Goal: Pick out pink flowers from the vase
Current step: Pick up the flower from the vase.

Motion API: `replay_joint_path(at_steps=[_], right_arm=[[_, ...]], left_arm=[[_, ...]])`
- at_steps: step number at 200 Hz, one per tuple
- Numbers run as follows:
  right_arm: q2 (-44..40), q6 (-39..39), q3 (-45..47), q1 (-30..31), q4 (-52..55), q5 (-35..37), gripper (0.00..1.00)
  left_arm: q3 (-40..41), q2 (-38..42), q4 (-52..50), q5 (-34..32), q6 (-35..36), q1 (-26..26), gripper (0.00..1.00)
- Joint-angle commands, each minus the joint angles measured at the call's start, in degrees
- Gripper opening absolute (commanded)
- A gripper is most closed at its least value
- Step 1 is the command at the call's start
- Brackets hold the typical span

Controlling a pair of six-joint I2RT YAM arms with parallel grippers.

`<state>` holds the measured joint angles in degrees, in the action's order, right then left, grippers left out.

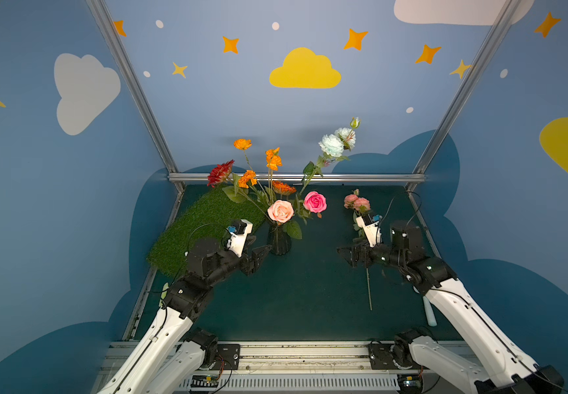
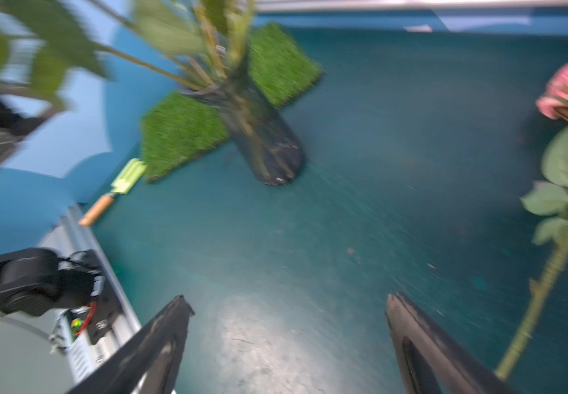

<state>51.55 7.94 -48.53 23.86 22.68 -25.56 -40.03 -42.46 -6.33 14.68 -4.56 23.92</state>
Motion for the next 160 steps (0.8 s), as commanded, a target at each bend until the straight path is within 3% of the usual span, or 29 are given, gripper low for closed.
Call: replay_joint_path(at_steps=[1,58,103,124,160], right_arm=[[-5.13,2.36,2.04,1.56,-7.45,-4.79,0.93],[-8.92,2.55,5.78,6.19,-10.10,-4.85,0.93],[-6.73,2.42,5.77,6.91,-10.83,-4.16,0.93],[-6.14,2.42,6.02,6.93,-11.85,-3.53,0.93],[-5.30,2.31,5.73,6.93,-11.87,-3.47,0.93]], left_arm=[[1.89,-1.51,11.45,-4.85,2.02,2.67,0.61],[3.87,-10.72,28.90,-4.82,5.63,4.12,0.50],[3.25,-15.83,34.65,-3.32,6.59,4.16,0.44],[3.58,-17.53,37.95,-1.68,6.38,4.12,0.37],[2.72,-19.91,38.82,0.21,7.05,4.11,0.37]])
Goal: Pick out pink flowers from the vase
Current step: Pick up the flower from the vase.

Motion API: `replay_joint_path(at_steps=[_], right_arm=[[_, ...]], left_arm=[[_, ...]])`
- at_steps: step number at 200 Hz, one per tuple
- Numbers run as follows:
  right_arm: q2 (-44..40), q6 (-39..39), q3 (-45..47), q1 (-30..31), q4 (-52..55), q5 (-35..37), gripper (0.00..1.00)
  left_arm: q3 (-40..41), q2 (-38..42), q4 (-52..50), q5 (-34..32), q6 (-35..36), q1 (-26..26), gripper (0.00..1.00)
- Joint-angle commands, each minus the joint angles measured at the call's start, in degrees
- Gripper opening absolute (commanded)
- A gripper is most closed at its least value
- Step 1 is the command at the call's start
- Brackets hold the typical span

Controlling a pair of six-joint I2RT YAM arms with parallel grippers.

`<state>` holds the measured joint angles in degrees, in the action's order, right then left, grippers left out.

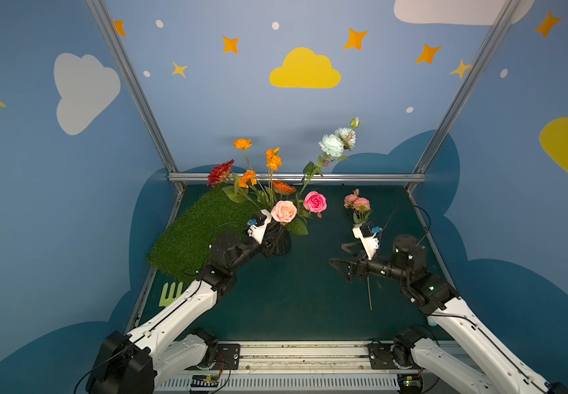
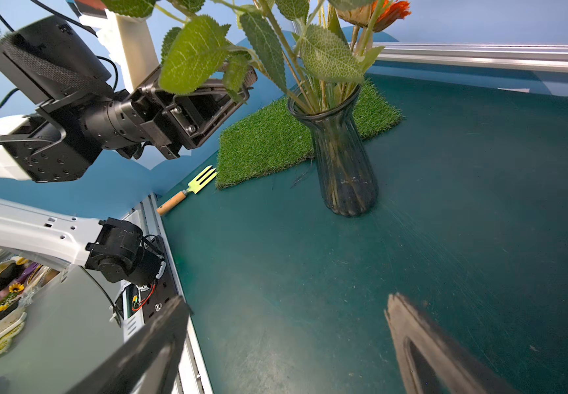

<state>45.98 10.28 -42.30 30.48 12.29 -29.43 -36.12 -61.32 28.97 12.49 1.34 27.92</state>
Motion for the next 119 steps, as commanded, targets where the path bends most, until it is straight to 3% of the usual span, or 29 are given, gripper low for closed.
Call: replay_joint_path(at_steps=[1,119], right_arm=[[0.26,-0.06,-0.50,0.34,-1.48,0.41,0.93],[0.33,0.18,-0.58,0.29,-0.26,0.81,0.93]], left_arm=[[-1.21,-1.15,3.58,2.42,1.18,0.11,0.37],[-4.16,-7.01,7.72,2.42,5.14,0.04,0.39]])
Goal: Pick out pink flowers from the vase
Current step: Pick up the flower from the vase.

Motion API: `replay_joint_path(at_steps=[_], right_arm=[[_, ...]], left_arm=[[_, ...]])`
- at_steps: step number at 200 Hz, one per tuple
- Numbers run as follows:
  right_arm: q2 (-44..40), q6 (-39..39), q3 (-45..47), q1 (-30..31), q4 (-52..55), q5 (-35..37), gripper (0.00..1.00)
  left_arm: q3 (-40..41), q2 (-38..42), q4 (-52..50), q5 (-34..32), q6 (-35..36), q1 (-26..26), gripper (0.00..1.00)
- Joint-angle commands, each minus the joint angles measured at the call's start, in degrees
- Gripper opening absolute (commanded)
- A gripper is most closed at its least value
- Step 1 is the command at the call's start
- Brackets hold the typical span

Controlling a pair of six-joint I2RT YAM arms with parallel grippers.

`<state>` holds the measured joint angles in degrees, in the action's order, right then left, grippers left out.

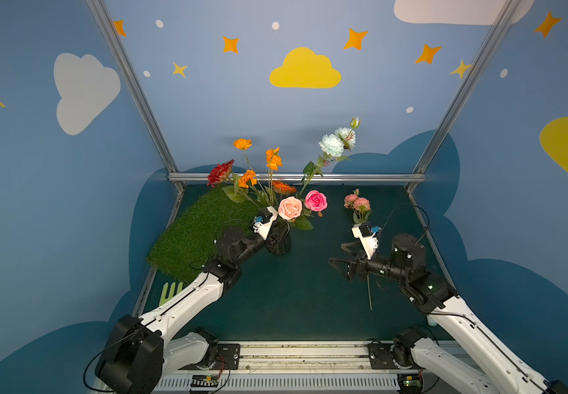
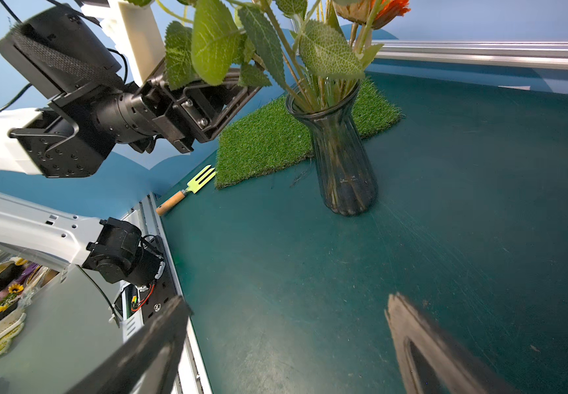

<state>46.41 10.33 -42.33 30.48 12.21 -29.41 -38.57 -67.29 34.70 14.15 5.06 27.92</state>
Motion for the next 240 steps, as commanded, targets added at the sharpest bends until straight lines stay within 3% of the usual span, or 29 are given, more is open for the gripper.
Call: replay_joint_path(at_steps=[1,48,84,157,178,240], right_arm=[[-0.10,0.09,-0.56,0.33,-0.17,0.79,0.93],[0.11,0.04,-0.65,0.34,0.18,0.43,0.93],[0.40,-0.06,-0.27,0.30,0.65,0.69,0.93],[2.13,0.56,-0.67,0.34,-0.41,-0.30,0.93],[1.82,0.83,-0.55,0.42,-0.63,0.02,0.93],[1.00,0.90,-1.01,0.55,-0.46,0.47,0.93]], left_arm=[[-1.74,-1.11,2.02,0.73,1.43,0.03,0.39],[-2.89,-3.89,4.39,2.95,1.89,0.03,0.37],[-3.09,-3.19,4.28,3.69,1.55,0.12,0.22],[-3.07,0.69,0.27,4.02,2.67,0.16,0.13],[-4.28,1.81,-2.07,4.65,2.74,0.13,0.05],[-7.78,6.95,-10.43,1.67,5.40,0.51,0.03]])
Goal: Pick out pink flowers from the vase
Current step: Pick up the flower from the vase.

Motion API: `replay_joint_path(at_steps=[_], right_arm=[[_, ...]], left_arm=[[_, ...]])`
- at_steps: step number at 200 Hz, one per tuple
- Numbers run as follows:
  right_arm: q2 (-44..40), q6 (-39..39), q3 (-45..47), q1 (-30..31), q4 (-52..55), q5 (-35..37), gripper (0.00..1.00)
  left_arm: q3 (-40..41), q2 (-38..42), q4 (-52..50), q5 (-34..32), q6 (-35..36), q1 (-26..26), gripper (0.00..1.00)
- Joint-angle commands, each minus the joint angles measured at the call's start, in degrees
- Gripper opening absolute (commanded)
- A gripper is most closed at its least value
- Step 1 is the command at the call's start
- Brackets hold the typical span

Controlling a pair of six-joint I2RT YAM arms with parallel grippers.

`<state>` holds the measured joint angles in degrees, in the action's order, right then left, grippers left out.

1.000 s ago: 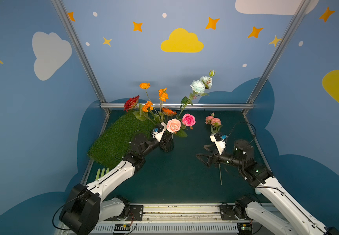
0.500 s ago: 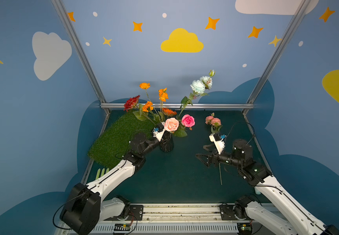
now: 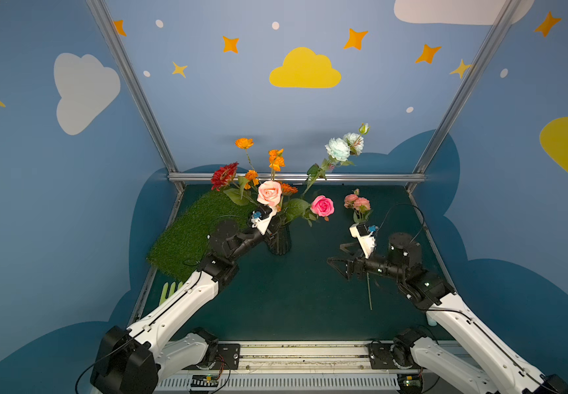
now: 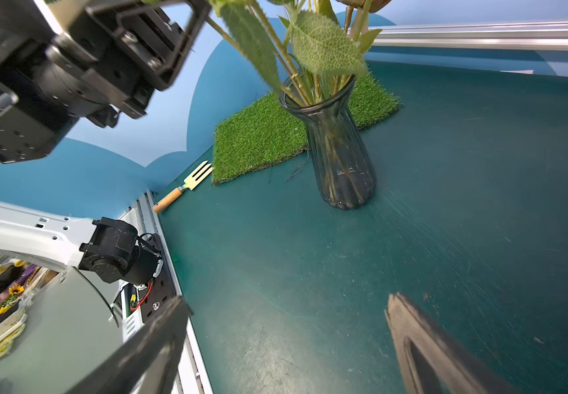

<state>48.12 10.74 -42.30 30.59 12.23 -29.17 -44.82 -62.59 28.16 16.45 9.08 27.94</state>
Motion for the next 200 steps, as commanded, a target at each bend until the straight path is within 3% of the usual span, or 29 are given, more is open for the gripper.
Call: replay_joint_path(at_steps=[1,76,200], right_arm=[[-0.68,0.50,-1.03,0.44,-0.51,0.20,0.93],[-0.94,0.15,-1.63,1.16,0.41,0.78,0.93],[-2.20,-1.95,-9.84,4.85,6.98,5.75,0.92]], left_arm=[[-1.47,2.32,-3.90,-0.72,1.42,0.51,0.02],[-1.08,3.23,-3.00,-5.05,2.87,0.67,0.02],[-16.01,10.35,-18.63,-11.64,0.45,0.62,0.02]])
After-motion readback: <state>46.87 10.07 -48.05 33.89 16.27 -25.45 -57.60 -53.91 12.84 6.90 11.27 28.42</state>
